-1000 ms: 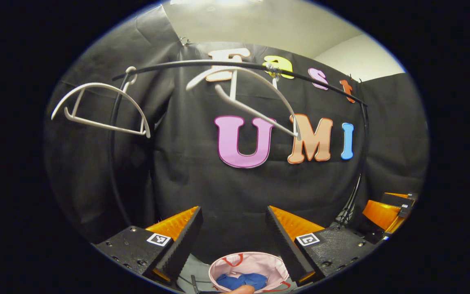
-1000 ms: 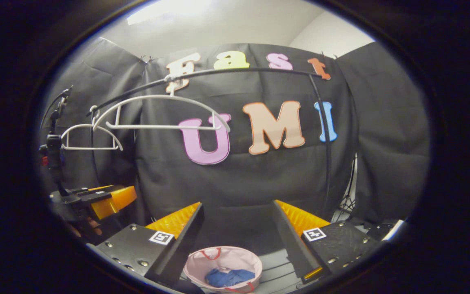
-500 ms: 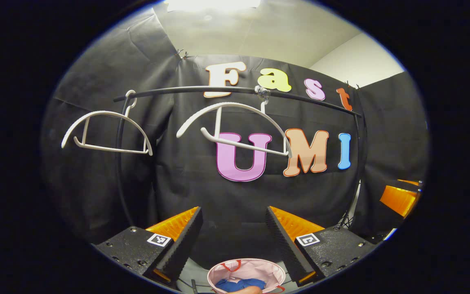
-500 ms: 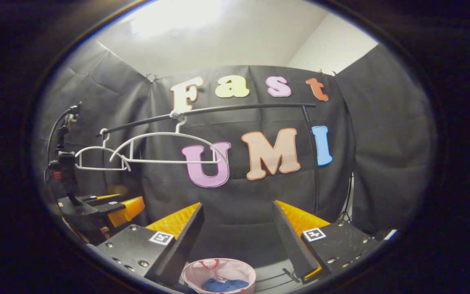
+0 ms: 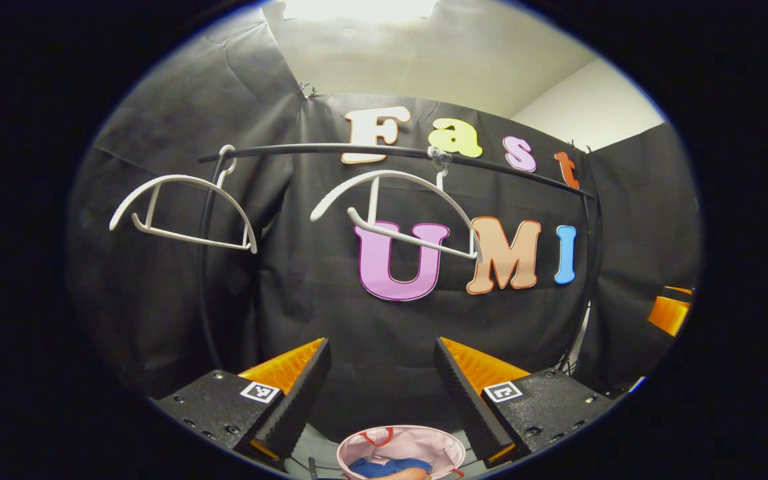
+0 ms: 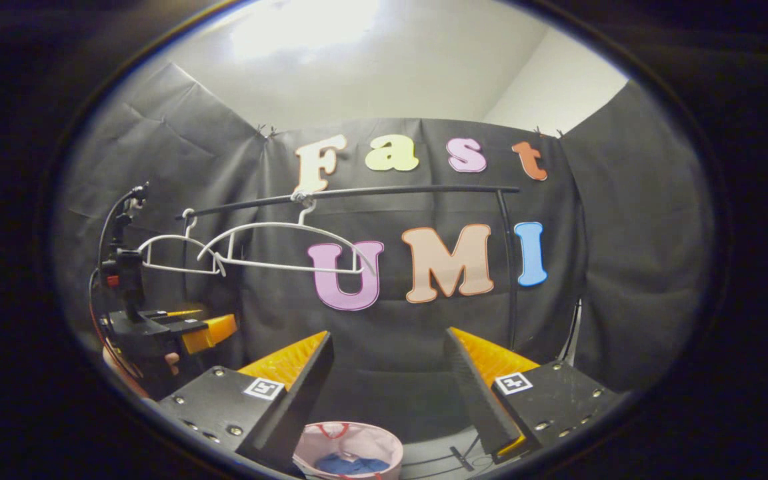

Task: Grasp the clothes on the hanger with both hands and then place them into the laundry hamper below.

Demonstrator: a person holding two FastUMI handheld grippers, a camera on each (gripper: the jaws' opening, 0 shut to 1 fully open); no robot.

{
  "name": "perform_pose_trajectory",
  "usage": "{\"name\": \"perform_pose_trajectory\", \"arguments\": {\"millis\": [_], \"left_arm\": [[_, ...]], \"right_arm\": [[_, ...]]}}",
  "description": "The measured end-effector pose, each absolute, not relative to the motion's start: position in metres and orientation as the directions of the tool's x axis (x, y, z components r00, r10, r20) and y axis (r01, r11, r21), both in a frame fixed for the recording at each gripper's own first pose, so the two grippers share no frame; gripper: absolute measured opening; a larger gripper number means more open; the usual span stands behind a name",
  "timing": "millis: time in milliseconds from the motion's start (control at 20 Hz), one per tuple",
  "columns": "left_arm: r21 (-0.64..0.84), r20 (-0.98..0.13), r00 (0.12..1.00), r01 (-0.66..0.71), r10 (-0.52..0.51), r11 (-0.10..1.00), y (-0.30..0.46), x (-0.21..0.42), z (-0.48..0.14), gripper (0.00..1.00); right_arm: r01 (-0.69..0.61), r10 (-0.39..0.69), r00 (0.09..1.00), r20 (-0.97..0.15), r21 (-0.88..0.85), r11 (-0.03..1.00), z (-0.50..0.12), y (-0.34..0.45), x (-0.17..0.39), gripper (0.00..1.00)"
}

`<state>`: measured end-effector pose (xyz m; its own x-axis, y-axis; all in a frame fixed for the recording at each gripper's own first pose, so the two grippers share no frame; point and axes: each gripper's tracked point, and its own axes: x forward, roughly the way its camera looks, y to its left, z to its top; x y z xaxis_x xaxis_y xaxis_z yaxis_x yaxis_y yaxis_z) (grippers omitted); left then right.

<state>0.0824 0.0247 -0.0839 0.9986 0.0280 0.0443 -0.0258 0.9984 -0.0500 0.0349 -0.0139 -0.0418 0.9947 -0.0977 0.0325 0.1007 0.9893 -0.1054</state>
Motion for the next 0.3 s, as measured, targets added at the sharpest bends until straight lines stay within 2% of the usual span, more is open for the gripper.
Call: {"name": "perform_pose_trajectory", "arguments": {"millis": [50,100,150,250,300], "left_arm": [[-0.044,0.041,0.999,-0.023,0.024,0.999,0.025,0.082,-0.083,0.93],[-0.038,0.043,0.999,-0.020,0.021,0.999,0.025,0.081,-0.082,0.93],[-0.033,0.055,0.998,-0.015,0.017,0.999,0.025,0.081,-0.079,0.93],[-0.037,0.071,0.997,-0.015,0.018,0.999,0.026,0.080,-0.073,0.93],[-0.041,0.070,0.997,-0.016,0.018,0.999,0.026,0.078,-0.073,0.92]], "right_arm": [[0.102,-0.100,0.995,0.028,-0.103,0.989,-0.045,-0.015,0.035,0.99],[0.100,-0.098,0.995,0.027,-0.099,0.990,-0.046,-0.015,0.035,0.94],[0.093,-0.091,0.995,0.027,-0.091,0.991,-0.046,-0.014,0.034,0.99],[0.075,-0.073,0.997,0.027,-0.077,0.994,-0.046,-0.009,0.033,0.94],[0.069,-0.067,0.997,0.031,-0.074,0.995,-0.046,-0.009,0.032,0.99]]}}
